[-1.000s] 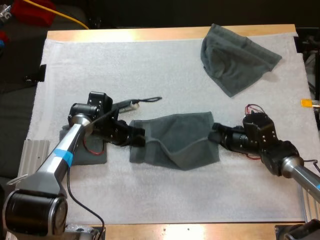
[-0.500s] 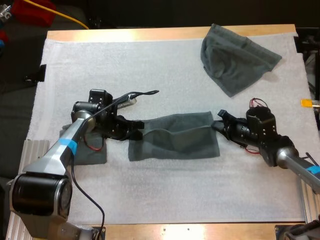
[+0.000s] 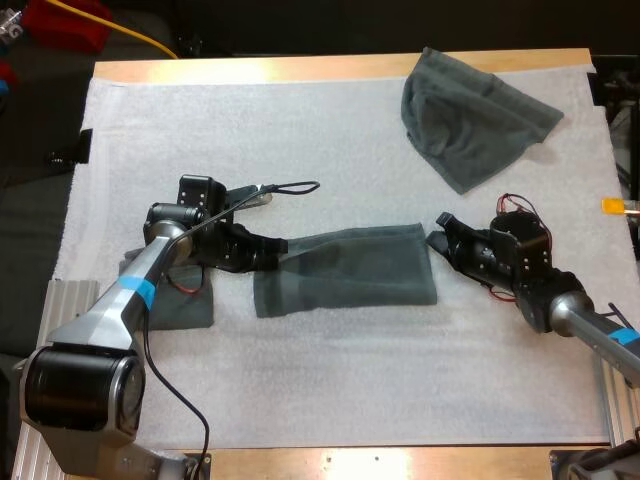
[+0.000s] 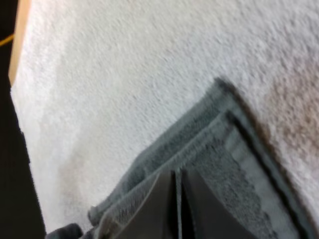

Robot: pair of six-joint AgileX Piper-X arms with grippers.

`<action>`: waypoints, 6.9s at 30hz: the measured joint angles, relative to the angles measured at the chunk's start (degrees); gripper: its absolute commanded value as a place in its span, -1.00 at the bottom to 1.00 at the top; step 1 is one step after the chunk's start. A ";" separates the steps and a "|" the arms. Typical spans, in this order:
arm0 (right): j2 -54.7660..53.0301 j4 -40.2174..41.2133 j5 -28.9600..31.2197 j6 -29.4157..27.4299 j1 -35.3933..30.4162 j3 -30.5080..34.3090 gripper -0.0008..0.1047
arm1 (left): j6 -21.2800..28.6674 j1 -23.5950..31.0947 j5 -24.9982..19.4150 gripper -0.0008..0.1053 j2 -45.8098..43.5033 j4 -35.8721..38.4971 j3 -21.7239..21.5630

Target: Pick towel from pile, fold and stack

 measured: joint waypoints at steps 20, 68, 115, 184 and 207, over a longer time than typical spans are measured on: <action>-3.10 -0.90 -5.14 -9.81 0.00 0.00 0.29 | 3.07 0.00 3.91 0.22 -7.84 -2.24 -0.16; -48.17 53.75 -2.92 -32.84 0.00 0.00 0.29 | 4.52 0.00 4.32 0.22 -57.50 30.20 -0.25; 9.70 23.05 -22.76 -35.20 -7.54 -9.04 0.29 | 4.15 0.00 7.77 0.22 -57.50 33.32 -0.25; -18.54 67.50 23.61 -49.60 0.61 -16.29 -0.97 | 4.11 -0.67 7.92 0.22 -57.50 33.32 -0.25; -2.18 48.35 8.26 -30.77 14.17 -16.40 -0.97 | 4.11 -0.67 8.04 0.22 -57.50 33.32 -0.25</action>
